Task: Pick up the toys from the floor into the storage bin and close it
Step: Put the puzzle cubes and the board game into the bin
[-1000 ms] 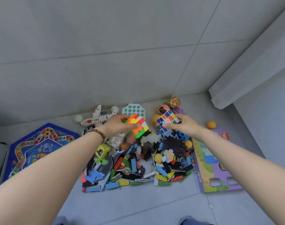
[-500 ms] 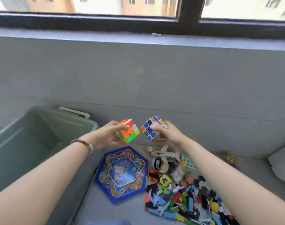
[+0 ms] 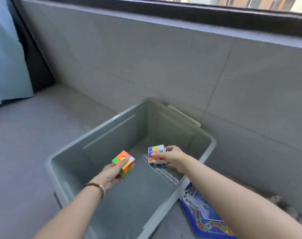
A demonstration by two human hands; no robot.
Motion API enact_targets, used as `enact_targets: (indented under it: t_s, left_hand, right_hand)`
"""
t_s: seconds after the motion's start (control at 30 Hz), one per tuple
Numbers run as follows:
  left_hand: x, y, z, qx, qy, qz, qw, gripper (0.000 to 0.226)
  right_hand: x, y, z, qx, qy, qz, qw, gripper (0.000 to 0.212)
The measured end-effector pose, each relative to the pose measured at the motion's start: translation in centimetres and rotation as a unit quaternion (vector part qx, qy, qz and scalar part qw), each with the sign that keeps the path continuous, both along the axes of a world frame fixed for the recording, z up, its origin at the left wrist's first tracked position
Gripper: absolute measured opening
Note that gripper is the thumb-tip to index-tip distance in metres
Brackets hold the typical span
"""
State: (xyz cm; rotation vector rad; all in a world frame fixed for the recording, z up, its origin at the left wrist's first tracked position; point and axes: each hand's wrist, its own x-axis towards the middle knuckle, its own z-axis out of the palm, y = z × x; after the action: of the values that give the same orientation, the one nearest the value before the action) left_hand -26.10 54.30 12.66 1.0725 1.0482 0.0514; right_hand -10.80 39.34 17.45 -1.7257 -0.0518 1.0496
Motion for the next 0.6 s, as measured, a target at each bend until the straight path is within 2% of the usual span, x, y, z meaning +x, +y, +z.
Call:
enact_targets:
  t_s: [0.07, 0.13, 0.17, 0.27, 0.37, 0.43, 0.5, 0.6]
  left_hand:
    - [-1.1, 1.0, -3.8, -0.008, 0.054, 0.016, 0.998, 0.041]
    - [-1.4, 1.3, -7.4, -0.016, 0.091, 0.025, 0.995, 0.05]
    - [-1.3, 1.3, -8.8, -0.017, 0.097, 0.025, 0.995, 0.05]
    - [-0.5, 1.0, -11.4, 0.013, 0.112, 0.012, 0.994, 0.047]
    - [-0.6, 1.1, -12.6, 0.104, 0.218, -0.036, 0.97, 0.052]
    - [-1.0, 1.0, -13.0, 0.133, 0.241, -0.06, 0.959, 0.049]
    - [-0.9, 0.9, -12.3, 0.151, 0.233, -0.055, 0.959, 0.048]
    - [0.4, -0.1, -8.5, 0.22, 0.183, -0.071, 0.955, 0.048]
  right_hand:
    - [-0.2, 1.5, -2.9, -0.066, 0.072, 0.004, 0.995, 0.064]
    - [-0.4, 2.3, -5.4, -0.12, 0.12, -0.015, 0.985, 0.06]
    - [-0.2, 2.5, -6.6, -0.152, 0.094, -0.008, 0.984, 0.06]
    - [0.6, 2.2, -8.8, -0.265, -0.092, 0.097, 0.955, 0.071]
    - [1.2, 1.7, -9.3, -0.362, -0.204, 0.205, 0.886, 0.067]
    - [1.4, 1.0, -8.3, -0.365, -0.256, 0.274, 0.852, 0.064]
    - [1.5, 0.1, -6.4, -0.344, -0.335, 0.346, 0.806, 0.06]
    - [2.6, -2.3, -2.8, -0.339, -0.473, 0.423, 0.695, 0.057]
